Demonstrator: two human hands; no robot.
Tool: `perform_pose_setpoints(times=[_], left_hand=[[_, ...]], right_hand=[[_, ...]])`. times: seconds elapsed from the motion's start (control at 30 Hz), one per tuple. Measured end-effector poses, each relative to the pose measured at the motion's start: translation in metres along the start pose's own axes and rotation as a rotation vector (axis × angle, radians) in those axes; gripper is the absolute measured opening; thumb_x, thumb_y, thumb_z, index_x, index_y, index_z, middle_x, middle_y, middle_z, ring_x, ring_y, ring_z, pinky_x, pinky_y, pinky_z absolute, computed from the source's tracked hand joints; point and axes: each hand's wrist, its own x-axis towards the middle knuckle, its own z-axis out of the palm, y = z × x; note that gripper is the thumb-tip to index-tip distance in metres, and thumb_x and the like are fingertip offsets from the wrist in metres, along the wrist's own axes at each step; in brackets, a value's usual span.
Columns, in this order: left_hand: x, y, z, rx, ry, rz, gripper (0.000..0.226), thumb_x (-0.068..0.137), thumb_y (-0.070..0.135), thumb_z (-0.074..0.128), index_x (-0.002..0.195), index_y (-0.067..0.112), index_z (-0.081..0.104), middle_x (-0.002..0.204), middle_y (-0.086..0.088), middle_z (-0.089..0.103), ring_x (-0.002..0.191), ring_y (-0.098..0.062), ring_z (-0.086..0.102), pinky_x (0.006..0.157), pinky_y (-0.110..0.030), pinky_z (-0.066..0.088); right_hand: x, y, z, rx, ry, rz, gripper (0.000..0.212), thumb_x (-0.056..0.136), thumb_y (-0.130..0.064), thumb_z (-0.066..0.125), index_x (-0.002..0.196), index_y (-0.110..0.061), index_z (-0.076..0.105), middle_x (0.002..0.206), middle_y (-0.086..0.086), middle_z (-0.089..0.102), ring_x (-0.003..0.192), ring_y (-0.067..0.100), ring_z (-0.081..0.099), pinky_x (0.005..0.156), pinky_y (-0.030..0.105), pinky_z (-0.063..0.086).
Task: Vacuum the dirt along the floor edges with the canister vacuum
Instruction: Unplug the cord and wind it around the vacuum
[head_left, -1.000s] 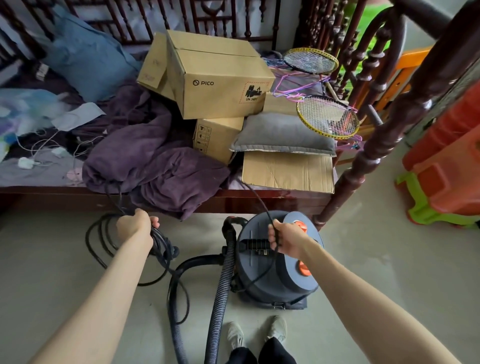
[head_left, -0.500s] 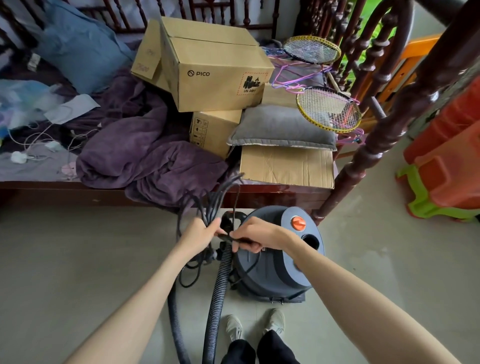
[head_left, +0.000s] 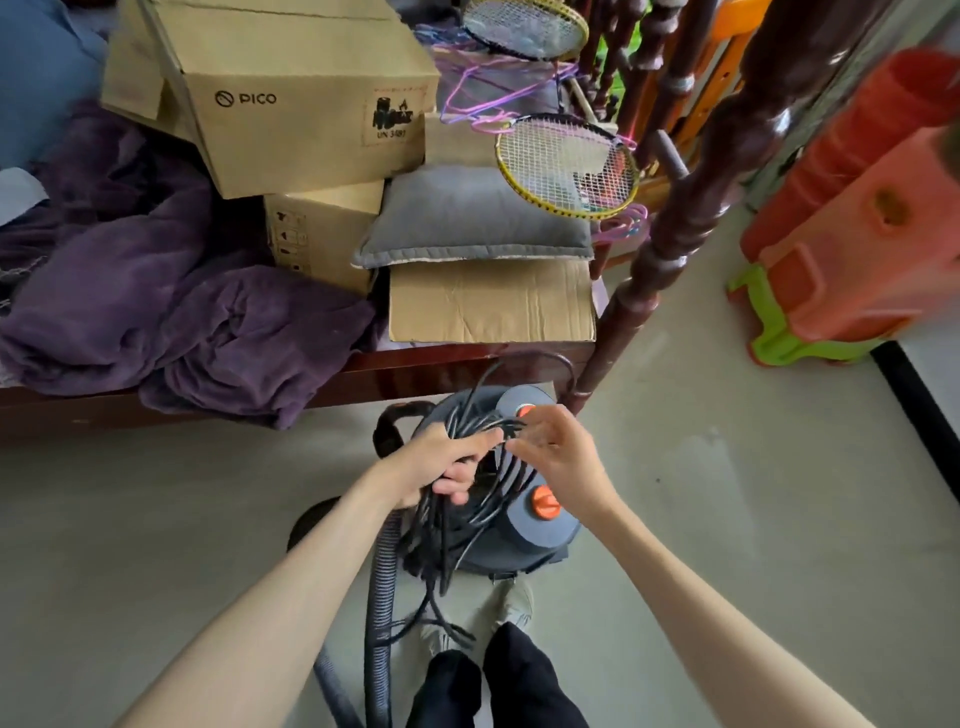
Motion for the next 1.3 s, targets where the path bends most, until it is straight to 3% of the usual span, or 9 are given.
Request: perform_pose_setpoints(times=[0.1, 0.23, 0.4, 0.53, 0.67, 0.8, 0.87, 1.1, 1.3], left_hand=[[0.028, 0.005, 0.012, -0.018, -0.113, -0.062, 0.040, 0.084, 0.036, 0.061, 0.059, 0.014, 0.039, 0.038, 0.006, 0.022, 0.030, -0.007, 0.019, 0.040, -0.021, 0.024], [0.073, 0.003, 0.021, -0.015, -0.290, -0.167, 0.037, 0.082, 0.035, 0.060, 0.061, 0.012, 0.040, 0.035, 0.006, 0.022, 0.027, -0.006, 0.019, 0.038, -0.018, 0.023], [0.128, -0.008, 0.020, -0.043, -0.359, -0.294, 0.034, 0.083, 0.038, 0.052, 0.065, 0.012, 0.039, 0.033, 0.008, 0.023, 0.026, -0.003, 0.020, 0.038, -0.018, 0.020], [0.169, -0.024, 0.007, -0.089, -0.266, -0.349, 0.033, 0.081, 0.038, 0.056, 0.066, 0.012, 0.040, 0.037, 0.008, 0.025, 0.028, -0.003, 0.021, 0.037, -0.016, 0.028], [0.185, -0.033, -0.012, 0.049, -0.082, -0.285, 0.022, 0.089, 0.019, 0.063, 0.071, 0.013, 0.051, 0.046, 0.003, 0.032, 0.035, -0.009, 0.027, 0.046, -0.022, 0.041], [0.190, -0.047, -0.016, 0.566, 0.239, -0.065, 0.027, 0.082, 0.031, 0.072, 0.088, 0.013, 0.053, 0.062, -0.002, 0.058, 0.049, -0.018, 0.056, 0.058, -0.028, 0.047], [0.192, -0.058, -0.015, 0.884, 0.357, -0.023, 0.045, 0.084, 0.046, 0.065, 0.114, 0.017, 0.049, 0.102, -0.003, 0.064, 0.091, -0.022, 0.064, 0.074, -0.033, 0.048], [0.201, -0.091, -0.027, 1.313, 0.331, 0.285, 0.082, 0.088, 0.059, 0.022, 0.150, 0.005, 0.016, 0.157, -0.009, 0.017, 0.146, -0.020, 0.011, 0.118, -0.037, 0.017], [0.210, -0.096, -0.029, 1.399, 0.199, 0.354, 0.085, 0.083, 0.060, 0.003, 0.150, 0.008, -0.002, 0.153, 0.005, -0.014, 0.137, -0.003, -0.024, 0.109, -0.017, -0.017]], right_hand=[[-0.002, 0.027, -0.021, -0.151, 0.144, -0.129, 0.047, 0.079, -0.019, 0.080, 0.107, -0.038, 0.049, 0.106, -0.012, 0.053, 0.103, 0.015, 0.054, 0.092, 0.029, 0.045], [0.006, 0.065, -0.046, -0.385, 0.107, -0.257, 0.081, 0.080, -0.049, 0.063, 0.148, -0.016, 0.034, 0.151, 0.010, 0.032, 0.141, 0.020, 0.023, 0.114, 0.030, 0.021], [0.031, 0.105, -0.044, -0.507, -0.006, -0.205, 0.072, 0.088, -0.050, 0.048, 0.149, -0.014, 0.032, 0.152, 0.008, 0.037, 0.144, 0.019, 0.020, 0.118, 0.035, 0.020], [0.056, 0.135, -0.032, -0.545, -0.064, -0.077, 0.056, 0.095, -0.022, 0.058, 0.145, -0.007, 0.040, 0.144, 0.012, 0.047, 0.134, 0.029, 0.040, 0.111, 0.033, 0.030], [0.075, 0.155, -0.010, -0.626, -0.063, -0.078, 0.059, 0.094, -0.038, 0.041, 0.142, -0.005, 0.045, 0.131, 0.014, 0.056, 0.119, 0.034, 0.053, 0.100, 0.041, 0.043], [0.081, 0.173, 0.012, -0.747, 0.019, -0.093, 0.055, 0.091, -0.034, 0.038, 0.134, -0.003, 0.054, 0.128, 0.016, 0.061, 0.118, 0.037, 0.059, 0.093, 0.053, 0.051], [0.082, 0.179, 0.018, -0.826, 0.084, -0.116, 0.054, 0.091, -0.034, 0.039, 0.133, -0.005, 0.056, 0.130, 0.013, 0.061, 0.120, 0.034, 0.059, 0.095, 0.053, 0.050], [0.076, 0.183, 0.054, -0.890, 0.266, 0.037, 0.056, 0.093, -0.032, 0.034, 0.143, -0.009, 0.044, 0.146, 0.013, 0.047, 0.137, 0.028, 0.044, 0.113, 0.050, 0.015], [0.066, 0.201, 0.067, -0.851, 0.346, 0.092, 0.061, 0.091, -0.039, 0.038, 0.146, -0.012, 0.033, 0.152, 0.013, 0.039, 0.142, 0.025, 0.028, 0.113, 0.051, 0.018]])
